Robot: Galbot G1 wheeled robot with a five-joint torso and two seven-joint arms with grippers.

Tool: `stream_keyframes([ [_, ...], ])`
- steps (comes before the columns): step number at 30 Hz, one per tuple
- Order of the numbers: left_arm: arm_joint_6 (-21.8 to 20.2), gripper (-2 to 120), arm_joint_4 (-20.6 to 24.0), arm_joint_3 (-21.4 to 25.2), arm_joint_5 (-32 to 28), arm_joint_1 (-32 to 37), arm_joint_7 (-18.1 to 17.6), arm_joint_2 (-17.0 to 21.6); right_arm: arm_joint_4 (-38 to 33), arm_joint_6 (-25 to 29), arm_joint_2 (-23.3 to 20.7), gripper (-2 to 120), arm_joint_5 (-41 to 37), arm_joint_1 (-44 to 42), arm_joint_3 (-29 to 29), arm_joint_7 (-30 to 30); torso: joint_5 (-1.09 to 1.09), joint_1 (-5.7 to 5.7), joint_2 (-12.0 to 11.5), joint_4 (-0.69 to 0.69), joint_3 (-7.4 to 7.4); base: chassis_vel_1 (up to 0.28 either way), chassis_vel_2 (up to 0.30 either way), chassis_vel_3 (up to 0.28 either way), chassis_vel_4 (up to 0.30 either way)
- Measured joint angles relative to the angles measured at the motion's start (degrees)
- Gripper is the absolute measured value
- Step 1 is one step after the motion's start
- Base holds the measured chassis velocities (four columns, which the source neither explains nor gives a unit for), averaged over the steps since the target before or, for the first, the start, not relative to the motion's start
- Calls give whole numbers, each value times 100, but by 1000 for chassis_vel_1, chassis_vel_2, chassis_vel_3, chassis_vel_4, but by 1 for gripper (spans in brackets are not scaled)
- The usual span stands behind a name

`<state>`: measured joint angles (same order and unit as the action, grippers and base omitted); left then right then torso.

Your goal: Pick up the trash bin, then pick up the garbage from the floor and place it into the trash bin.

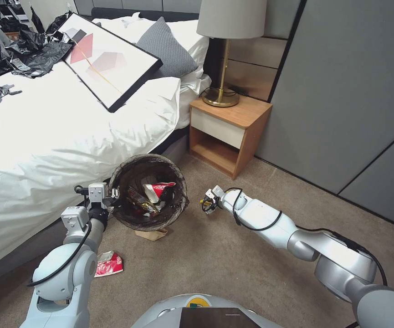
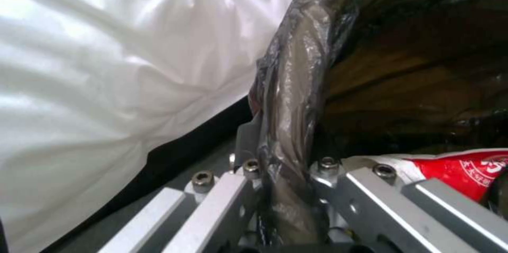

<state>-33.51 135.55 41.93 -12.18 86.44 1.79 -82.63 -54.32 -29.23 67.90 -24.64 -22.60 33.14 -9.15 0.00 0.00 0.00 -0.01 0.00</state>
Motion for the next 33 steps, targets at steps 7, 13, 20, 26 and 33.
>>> stream_keyframes([
  [7,5,0,-7,-9,19,4,3,-8,142,19,78,100,100,-23,-77,-41,0,0,0,2,0,0,0,0,0],
  [13,6,0,-5,8,16,13,4,6,192,60,132,100,145,-119,-167,-45,0,0,0,1,0,0,0,0,0],
  [20,8,0,9,14,19,17,9,2,303,67,152,100,189,-121,-264,-50,0,0,0,1,0,0,0,0,0],
  [26,10,0,27,16,25,29,12,-7,267,71,51,100,195,-194,-397,-61,0,0,0,1,0,0,0,0,0],
  [33,10,0,35,3,39,30,12,-20,364,111,-2,100,232,-198,-487,-90,0,0,0,1,0,0,0,0,0],
])
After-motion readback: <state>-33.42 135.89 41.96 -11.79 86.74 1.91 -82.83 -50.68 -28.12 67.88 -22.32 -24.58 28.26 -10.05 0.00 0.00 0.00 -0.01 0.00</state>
